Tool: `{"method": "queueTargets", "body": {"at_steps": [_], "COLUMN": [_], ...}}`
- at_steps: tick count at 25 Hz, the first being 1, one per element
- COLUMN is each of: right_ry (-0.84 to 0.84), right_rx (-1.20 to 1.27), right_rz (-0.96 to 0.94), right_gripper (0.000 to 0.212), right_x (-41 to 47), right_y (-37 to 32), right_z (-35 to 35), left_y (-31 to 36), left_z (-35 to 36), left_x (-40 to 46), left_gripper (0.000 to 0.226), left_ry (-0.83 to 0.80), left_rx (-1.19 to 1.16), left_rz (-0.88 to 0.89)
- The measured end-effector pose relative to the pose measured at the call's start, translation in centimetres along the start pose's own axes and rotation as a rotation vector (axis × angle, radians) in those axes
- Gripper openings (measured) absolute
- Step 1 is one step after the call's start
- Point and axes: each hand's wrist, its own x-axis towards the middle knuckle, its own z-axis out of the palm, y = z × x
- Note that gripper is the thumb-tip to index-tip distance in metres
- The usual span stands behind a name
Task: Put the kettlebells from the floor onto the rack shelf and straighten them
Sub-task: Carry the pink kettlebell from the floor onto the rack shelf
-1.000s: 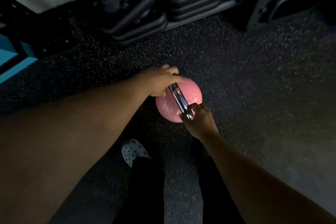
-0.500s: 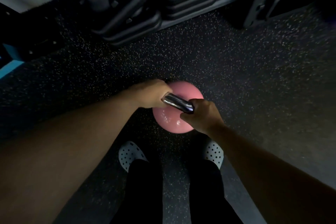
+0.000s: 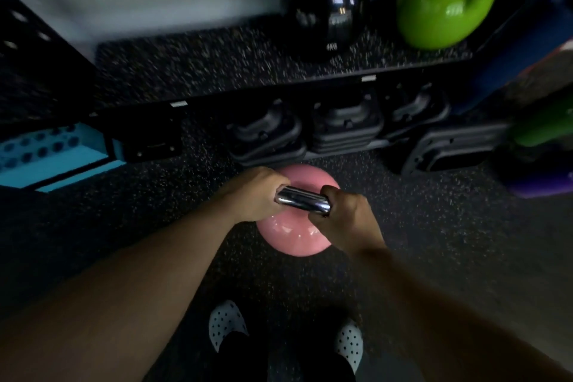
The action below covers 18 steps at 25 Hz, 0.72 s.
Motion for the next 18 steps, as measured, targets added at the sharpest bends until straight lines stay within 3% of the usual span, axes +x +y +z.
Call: {"method": "queueTargets", "body": {"at_steps": [4,7,10,18], "right_ry": [0.033,0.055,0.091,0.14], "right_rx": [-0.007,-0.04,-0.051,-0.021], "right_rz": [-0.148,-0.283,-0.36,-0.415], "right_gripper": [0.018,0.023,0.031,0.025], "right_x": [5.6,10.7,15.4,26.0], "right_y": [-6.9,-11.7,-15.6,-21.8], "right_z": [-4.6,-7.1,-7.7,-6.1], "left_y": [0.4,-0.9,-3.1,-9.6], "left_z": [-8.2,-13.2,-17.8,-25.5], "left_x": [-1.5,-1.5,-0.5,3.2], "left_gripper": [0.04,0.028,0.016,0.033], "left_ry": [0.291,0.457,0.562,0.685], "left_rx": [0.092,0.177,0.255,0.345], "left_rz": [-0.032,-0.079,-0.094,-0.156]}}
